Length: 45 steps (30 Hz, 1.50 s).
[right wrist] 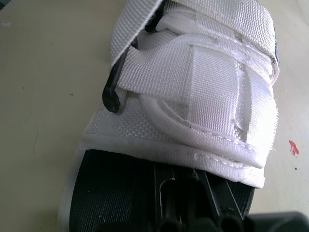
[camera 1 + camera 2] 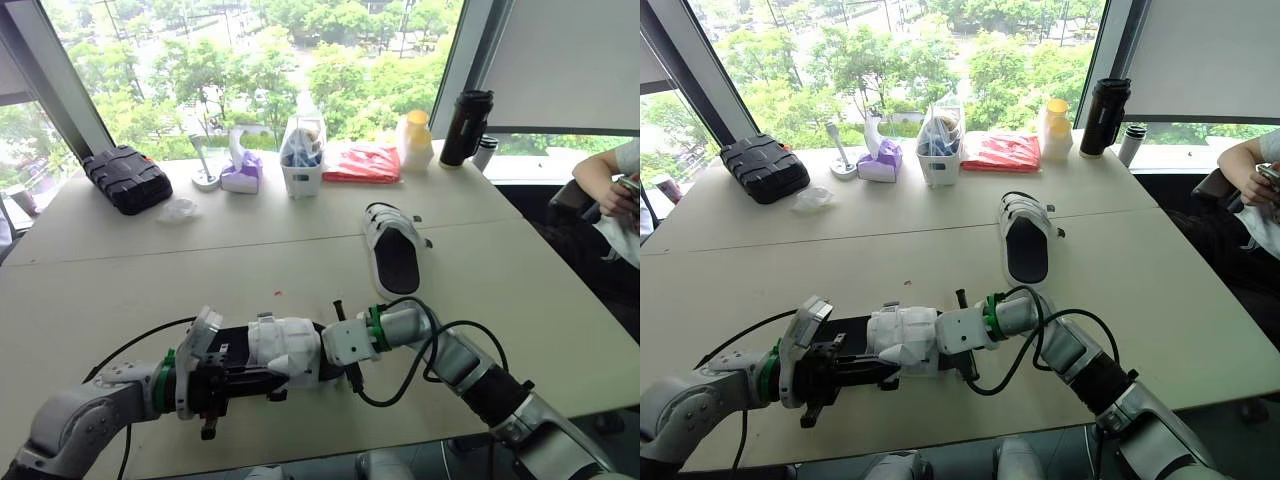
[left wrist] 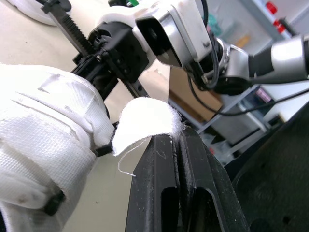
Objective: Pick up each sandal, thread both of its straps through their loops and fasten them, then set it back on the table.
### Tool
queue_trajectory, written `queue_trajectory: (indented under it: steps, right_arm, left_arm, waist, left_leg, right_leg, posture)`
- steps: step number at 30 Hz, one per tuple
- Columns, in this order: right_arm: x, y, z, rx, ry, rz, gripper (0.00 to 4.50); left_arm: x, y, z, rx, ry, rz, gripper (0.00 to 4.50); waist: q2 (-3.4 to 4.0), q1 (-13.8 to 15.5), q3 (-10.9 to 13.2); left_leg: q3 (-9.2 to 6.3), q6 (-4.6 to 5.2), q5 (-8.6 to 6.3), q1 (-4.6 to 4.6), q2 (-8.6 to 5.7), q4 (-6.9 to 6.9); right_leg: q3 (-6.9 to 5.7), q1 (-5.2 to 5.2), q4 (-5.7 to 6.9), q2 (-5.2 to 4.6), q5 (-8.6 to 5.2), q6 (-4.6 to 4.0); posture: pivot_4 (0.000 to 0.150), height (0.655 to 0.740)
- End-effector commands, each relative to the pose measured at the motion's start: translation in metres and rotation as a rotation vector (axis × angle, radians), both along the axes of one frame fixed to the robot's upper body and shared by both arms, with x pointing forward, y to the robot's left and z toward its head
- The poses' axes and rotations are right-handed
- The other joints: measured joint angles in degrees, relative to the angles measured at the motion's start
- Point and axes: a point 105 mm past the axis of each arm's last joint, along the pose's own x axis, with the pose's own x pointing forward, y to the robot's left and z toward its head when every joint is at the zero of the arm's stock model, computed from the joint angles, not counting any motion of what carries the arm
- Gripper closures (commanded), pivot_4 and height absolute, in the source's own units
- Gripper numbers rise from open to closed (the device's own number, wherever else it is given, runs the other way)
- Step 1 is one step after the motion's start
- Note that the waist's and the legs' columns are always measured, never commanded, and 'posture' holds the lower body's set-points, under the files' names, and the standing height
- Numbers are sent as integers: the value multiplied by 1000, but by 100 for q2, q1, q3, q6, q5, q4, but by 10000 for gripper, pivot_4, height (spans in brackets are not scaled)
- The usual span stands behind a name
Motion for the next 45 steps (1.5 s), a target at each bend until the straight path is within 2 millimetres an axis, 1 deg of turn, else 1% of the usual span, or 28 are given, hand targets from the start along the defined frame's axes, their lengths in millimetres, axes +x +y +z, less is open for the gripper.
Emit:
queue_trajectory:
  steps: [1, 4, 6, 8, 10, 12, 15, 18, 21, 25, 28, 29, 31, 33, 38, 41, 43, 45]
  right_arm:
    - [3, -35, -56, -224, 114, -120, 45000]
    - [3, -36, -56, -224, 113, -123, 45000]
    - [3, -36, -57, -223, 112, -124, 45000]
    - [3, -35, -57, -223, 111, -124, 45000]
    - [4, -34, -56, -219, 109, -126, 45000]
    - [4, -33, -56, -215, 110, -129, 45000]
    - [4, -31, -57, -212, 110, -129, 45000]
    - [4, -30, -57, -208, 111, -133, 45000]
    - [5, -29, -57, -205, 111, -136, 45000]
    - [6, -28, -57, -202, 108, -133, 45000]
    - [6, -28, -57, -202, 107, -130, 45000]
    - [6, -27, -57, -202, 107, -129, 45000]
    - [7, -27, -56, -202, 105, -128, 45000]
    - [7, -26, -56, -202, 105, -127, 45000]
    - [6, -27, -57, -203, 106, -127, 45000]
    - [6, -27, -57, -202, 106, -130, 45000]
    - [6, -27, -57, -202, 106, -131, 45000]
    - [6, -27, -57, -201, 106, -131, 45000]
  left_arm:
    - [20, 3, 27, -108, -7, 31, 44655]
    - [31, -4, 25, -101, 60, 21, 44655]
    - [38, -9, 26, -139, 112, 26, 44655]
    - [41, -11, 27, -155, 141, 24, 44655]
    - [45, -11, 25, -186, 219, 29, 44655]
    - [50, -11, 22, -206, 286, 47, 44655]
    - [53, -14, 15, -216, 355, 70, 44655]
    - [56, -15, 10, -242, 420, 106, 44655]
    - [60, -16, 9, -282, 454, 150, 36454]
    - [71, -15, 9, -319, 447, 244, 16315]
    - [72, -16, 11, -332, 450, 256, 1921]
    - [70, -17, 10, -322, 454, 253, 351]
    - [67, -20, 7, -302, 460, 244, 351]
    - [67, -20, 7, -310, 463, 257, 351]
    - [69, -11, 19, -304, 372, 288, 351]
    - [51, -11, 43, -135, 106, 209, 351]
    - [44, -9, 48, -46, -30, 174, 351]
    - [41, -7, 48, 0, -119, 157, 351]
  waist:
    - [-1, 14, 2]
    - [-4, 25, 5]
    - [-1, 26, 5]
    - [-6, 23, 9]
    - [-7, 37, 9]
    - [-8, 39, 12]
    - [-19, 37, 22]
    - [-21, 40, 24]
    - [-25, 43, 25]
    - [-27, 47, 24]
    - [-31, 45, 20]
    - [-29, 45, 19]
    - [-29, 41, 18]
    - [-32, 31, 19]
    - [-32, 29, 20]
    - [-55, -10, 33]
    - [-48, -21, 33]
    - [-37, -35, 33]
  left_leg:
    - [-3, 0, 0, 2, 0, 0]
    - [-8, -4, 3, 5, -1, 1]
    - [-8, -7, 4, 8, -1, 0]
    - [-7, -7, 5, 15, -3, 0]
    - [-7, -11, 6, 20, -3, 1]
    - [-6, -12, 7, 29, -5, 2]
    - [-6, -13, 7, 55, -6, 1]
    - [-7, -13, 7, 62, -5, 1]
    - [-10, -16, 9, 64, -5, 0]
    - [-10, -30, 15, 67, -4, -1]
    - [-11, -38, 19, 73, -5, -1]
    - [-10, -39, 19, 76, -5, 0]
    - [-10, -42, 18, 80, -6, 1]
    - [-10, -44, 17, 82, -7, 1]
    - [-11, -53, 12, 81, -7, 0]
    - [-10, -55, 15, 80, -4, -2]
    - [-11, -61, 27, 69, -1, -12]
    - [-5, -63, 28, 70, -4, -16]
  right_leg:
    - [1, 1, 2, 1, 1, -1]
    - [2, 0, 6, 7, 2, -2]
    - [5, 0, 9, 8, 3, -3]
    - [10, 3, 15, 6, 3, -2]
    - [12, 3, 21, 6, 3, -2]
    - [13, 6, 31, 5, 2, -3]
    - [16, 26, 34, 5, 0, -3]
    - [18, 33, 34, 4, 0, -3]
    - [19, 34, 35, 4, 1, -2]
    - [19, 37, 36, 2, 1, -2]
    - [18, 44, 36, 1, 1, -2]
    - [18, 48, 36, 2, 1, -2]
    - [18, 60, 36, 2, 0, -2]
    - [17, 63, 36, 3, -1, -3]
    - [17, 62, 36, 3, -1, -4]
    - [17, 45, 36, 6, -1, -4]
    - [17, 29, 37, 10, 1, -7]
    - [22, 28, 37, 4, 1, -9]
  posture:
    - [1500, 7400]
    - [1500, 7400]
    - [1500, 7400]
    - [1500, 7400]
    - [1500, 7400]
    - [1500, 7400]
    - [1500, 7400]
    - [1500, 7400]
    - [1500, 7400]
    - [1500, 7400]
    - [1500, 7400]
    - [1500, 7400]
    - [1500, 7400]
    - [1500, 7400]
    - [1500, 7400]
    - [1500, 7400]
    - [1500, 7400]
    - [1500, 7400]
